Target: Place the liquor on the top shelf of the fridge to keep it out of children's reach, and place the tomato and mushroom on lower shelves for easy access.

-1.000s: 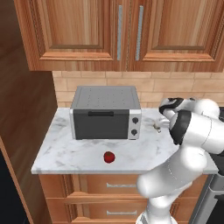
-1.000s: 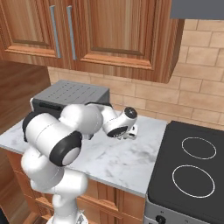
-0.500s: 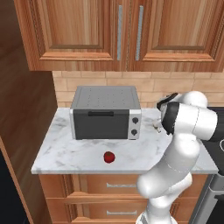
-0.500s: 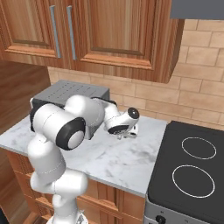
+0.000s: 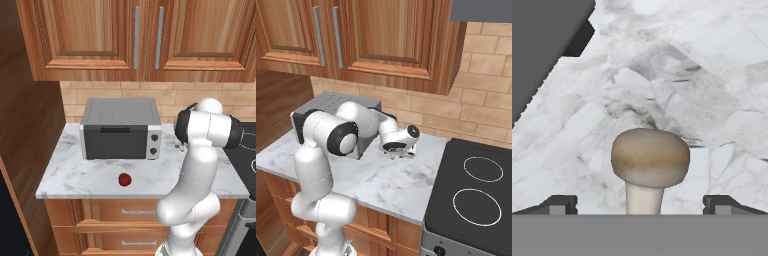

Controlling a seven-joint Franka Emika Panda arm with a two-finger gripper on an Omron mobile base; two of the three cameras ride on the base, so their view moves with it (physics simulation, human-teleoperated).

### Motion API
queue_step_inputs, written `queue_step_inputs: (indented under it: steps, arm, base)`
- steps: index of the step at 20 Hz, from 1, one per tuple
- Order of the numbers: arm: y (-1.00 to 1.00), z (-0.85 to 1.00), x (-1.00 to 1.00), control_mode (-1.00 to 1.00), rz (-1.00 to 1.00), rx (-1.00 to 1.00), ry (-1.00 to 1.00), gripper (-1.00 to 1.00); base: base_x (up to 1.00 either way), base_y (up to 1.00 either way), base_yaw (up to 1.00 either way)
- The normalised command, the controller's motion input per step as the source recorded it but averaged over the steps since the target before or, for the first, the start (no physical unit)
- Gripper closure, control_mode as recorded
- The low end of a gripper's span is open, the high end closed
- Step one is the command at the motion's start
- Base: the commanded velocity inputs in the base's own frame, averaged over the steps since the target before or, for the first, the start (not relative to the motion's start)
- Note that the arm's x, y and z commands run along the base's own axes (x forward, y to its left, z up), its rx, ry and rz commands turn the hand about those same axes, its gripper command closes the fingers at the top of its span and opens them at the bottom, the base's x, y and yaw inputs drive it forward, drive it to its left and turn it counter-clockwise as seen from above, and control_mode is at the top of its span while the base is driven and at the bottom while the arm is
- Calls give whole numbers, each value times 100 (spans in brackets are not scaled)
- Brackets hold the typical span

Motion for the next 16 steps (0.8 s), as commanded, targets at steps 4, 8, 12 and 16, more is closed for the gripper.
queue_step_inputs:
  steps: [4,8,12,16]
  arm:
    - [-15,-23,23,-100,5,3,0,-100]
    - [-3,-20,24,-100,4,2,0,-100]
    - [0,-18,14,-100,3,0,0,-100]
    - [4,-15,0,-100,2,0,0,-100]
  base:
    - [0,0,0]
    - [0,0,0]
    - [0,0,0]
    - [0,0,0]
